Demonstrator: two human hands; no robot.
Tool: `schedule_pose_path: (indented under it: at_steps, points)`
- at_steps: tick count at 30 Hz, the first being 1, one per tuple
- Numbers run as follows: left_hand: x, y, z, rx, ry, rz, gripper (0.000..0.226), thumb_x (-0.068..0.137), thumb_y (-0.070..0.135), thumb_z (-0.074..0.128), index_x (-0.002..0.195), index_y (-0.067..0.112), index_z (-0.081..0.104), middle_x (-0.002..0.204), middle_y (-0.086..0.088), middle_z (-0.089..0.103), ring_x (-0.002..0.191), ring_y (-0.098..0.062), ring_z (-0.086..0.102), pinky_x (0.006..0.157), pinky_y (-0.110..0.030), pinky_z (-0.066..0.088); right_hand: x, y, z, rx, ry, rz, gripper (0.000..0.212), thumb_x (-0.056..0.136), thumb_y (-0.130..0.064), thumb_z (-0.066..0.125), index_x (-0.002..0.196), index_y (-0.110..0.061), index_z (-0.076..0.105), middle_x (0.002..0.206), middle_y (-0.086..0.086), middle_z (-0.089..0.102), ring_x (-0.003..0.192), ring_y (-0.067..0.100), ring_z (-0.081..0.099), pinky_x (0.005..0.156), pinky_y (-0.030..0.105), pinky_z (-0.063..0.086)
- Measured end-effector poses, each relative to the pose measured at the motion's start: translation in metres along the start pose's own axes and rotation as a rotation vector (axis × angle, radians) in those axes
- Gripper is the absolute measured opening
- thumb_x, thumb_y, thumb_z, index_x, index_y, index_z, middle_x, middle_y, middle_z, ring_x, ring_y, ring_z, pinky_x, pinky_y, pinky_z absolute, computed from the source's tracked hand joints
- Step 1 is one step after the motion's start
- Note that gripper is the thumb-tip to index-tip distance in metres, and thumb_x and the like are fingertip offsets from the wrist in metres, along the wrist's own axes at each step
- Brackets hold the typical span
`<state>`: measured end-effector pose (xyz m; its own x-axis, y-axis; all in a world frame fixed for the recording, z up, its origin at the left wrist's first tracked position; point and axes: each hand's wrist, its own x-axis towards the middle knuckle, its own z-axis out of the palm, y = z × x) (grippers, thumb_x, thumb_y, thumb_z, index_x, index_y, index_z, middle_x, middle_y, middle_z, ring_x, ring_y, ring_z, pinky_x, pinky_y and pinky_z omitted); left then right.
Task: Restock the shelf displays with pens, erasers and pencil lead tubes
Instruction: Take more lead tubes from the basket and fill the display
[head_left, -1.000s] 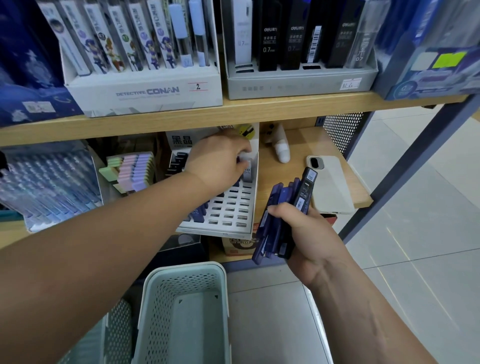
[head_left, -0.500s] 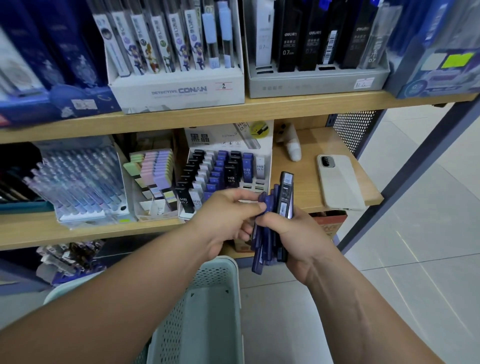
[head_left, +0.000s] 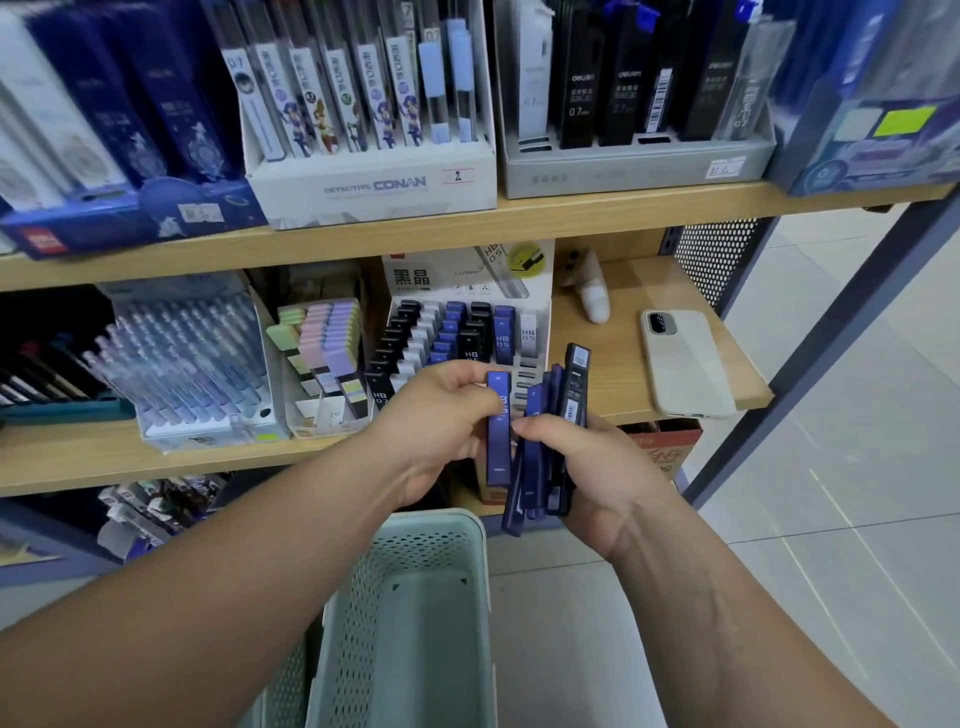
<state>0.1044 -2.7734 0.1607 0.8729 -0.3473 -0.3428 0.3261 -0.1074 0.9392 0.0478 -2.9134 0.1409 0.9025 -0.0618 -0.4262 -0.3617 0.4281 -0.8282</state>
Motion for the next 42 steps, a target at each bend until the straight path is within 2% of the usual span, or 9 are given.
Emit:
schedule_pose_path:
  at_steps: [5,10,15,18,22,29,34,38,42]
  points:
    - [0.013,0.013,-0.006,0.092,0.149,0.086,0.024,0.094,-0.006,0.059,0.111,0.011,0.064,0.097,-0.015,0.07,0.074,-0.024,0.07,0.063,-0.035,0.062,0.007,0.001,-0.008,0.092,0.133,0.003,0.017,0.085,-0.001,0.069,0.101,-0.007,0.068,0.083,0.015,0.069,0.066,0.025,0.065,0.06,0.034,0.053]
    - [0.038,0.036,-0.021,0.478,0.294,0.361,0.017,0.093,0.006,0.065,0.093,0.024,0.065,0.081,-0.006,0.07,0.072,-0.021,0.072,0.071,-0.04,0.061,0.009,-0.005,-0.019,0.159,0.164,-0.015,0.014,0.086,-0.002,0.069,0.095,-0.011,0.063,0.077,0.013,0.066,0.066,0.024,0.066,0.068,0.042,0.054]
    - [0.062,0.048,-0.028,0.978,0.318,0.569,0.009,0.09,0.018,0.071,0.094,0.025,0.067,0.09,0.004,0.069,0.075,-0.013,0.062,0.074,-0.03,0.052,0.009,-0.007,-0.024,0.194,0.166,-0.02,0.019,0.085,-0.001,0.069,0.098,-0.012,0.062,0.077,0.012,0.065,0.068,0.025,0.066,0.074,0.049,0.054]
    - [0.07,0.049,-0.027,1.135,0.289,0.572,0.008,0.091,0.02,0.07,0.098,0.022,0.068,0.097,0.005,0.069,0.074,-0.009,0.056,0.072,-0.025,0.043,0.009,-0.008,-0.026,0.194,0.164,-0.02,0.02,0.085,-0.001,0.069,0.099,-0.012,0.062,0.078,0.013,0.065,0.07,0.026,0.065,0.073,0.048,0.054]
    - [0.075,0.048,-0.027,1.188,0.224,0.515,0.011,0.091,0.019,0.071,0.101,0.02,0.068,0.1,0.002,0.069,0.091,-0.017,0.064,0.082,-0.031,0.052,0.009,-0.011,-0.029,0.192,0.159,-0.025,0.016,0.085,-0.002,0.069,0.096,-0.012,0.063,0.073,0.01,0.066,0.068,0.023,0.066,0.067,0.043,0.054]
    - [0.078,0.054,-0.024,1.319,0.17,0.495,0.012,0.091,0.022,0.071,0.103,0.02,0.072,0.105,0.002,0.071,0.095,-0.019,0.064,0.085,-0.033,0.052,0.008,-0.013,-0.028,0.185,0.133,-0.039,0.017,0.084,-0.003,0.069,0.095,-0.013,0.062,0.074,0.011,0.065,0.067,0.023,0.066,0.072,0.051,0.05]
    - [0.079,0.044,-0.02,1.55,0.186,0.596,0.023,0.093,0.027,0.067,0.115,0.022,0.074,0.117,0.0,0.067,0.106,-0.024,0.062,0.088,-0.039,0.052,0.007,-0.013,-0.027,0.204,0.102,-0.034,0.015,0.084,-0.003,0.07,0.091,-0.014,0.062,0.071,0.01,0.068,0.066,0.023,0.066,0.074,0.051,0.052]
    - [0.063,0.039,-0.011,1.211,0.3,0.617,0.035,0.089,0.029,0.072,0.123,0.029,0.066,0.106,0.0,0.065,0.091,-0.014,0.061,0.084,-0.034,0.053,0.008,-0.012,-0.024,0.229,0.091,-0.044,0.015,0.086,-0.004,0.071,0.095,-0.015,0.064,0.082,0.013,0.07,0.066,0.02,0.068,0.079,0.054,0.056]
    - [0.019,0.024,0.013,0.537,0.174,0.29,0.011,0.09,0.031,0.071,0.095,0.023,0.066,0.09,-0.015,0.066,0.058,-0.012,0.054,0.051,-0.029,0.045,0.011,-0.009,-0.018,0.226,0.106,-0.054,0.012,0.087,-0.005,0.07,0.092,-0.014,0.065,0.078,0.012,0.067,0.065,0.022,0.067,0.069,0.048,0.057]
